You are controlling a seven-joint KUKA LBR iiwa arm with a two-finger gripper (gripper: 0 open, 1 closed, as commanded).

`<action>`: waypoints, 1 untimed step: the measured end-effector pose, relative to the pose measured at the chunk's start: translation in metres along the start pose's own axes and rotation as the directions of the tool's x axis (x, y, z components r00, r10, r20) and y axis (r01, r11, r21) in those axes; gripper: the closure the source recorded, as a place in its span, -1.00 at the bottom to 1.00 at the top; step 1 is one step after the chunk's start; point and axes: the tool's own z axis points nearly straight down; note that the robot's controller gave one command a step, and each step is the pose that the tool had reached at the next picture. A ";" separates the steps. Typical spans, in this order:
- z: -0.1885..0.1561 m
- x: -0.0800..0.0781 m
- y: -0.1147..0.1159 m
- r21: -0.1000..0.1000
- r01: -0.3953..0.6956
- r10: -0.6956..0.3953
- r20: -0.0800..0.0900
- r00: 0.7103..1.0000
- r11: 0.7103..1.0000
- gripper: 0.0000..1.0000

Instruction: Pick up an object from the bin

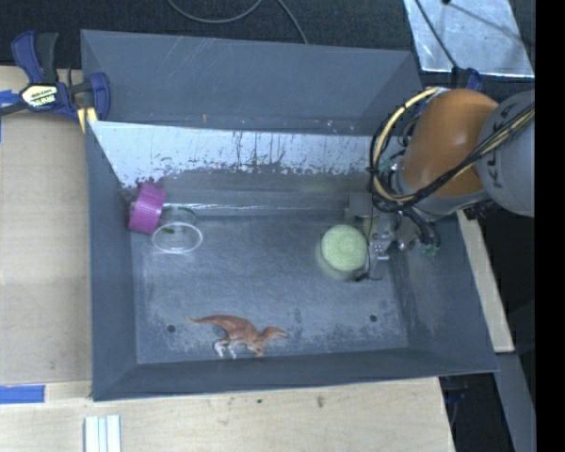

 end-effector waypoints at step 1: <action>0.000 0.004 0.018 0.002 -0.144 0.144 -0.002 0.990 0.990 -1.00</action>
Offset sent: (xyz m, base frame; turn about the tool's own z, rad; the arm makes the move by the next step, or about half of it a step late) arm 0.0203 -0.0455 -0.0008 -0.1566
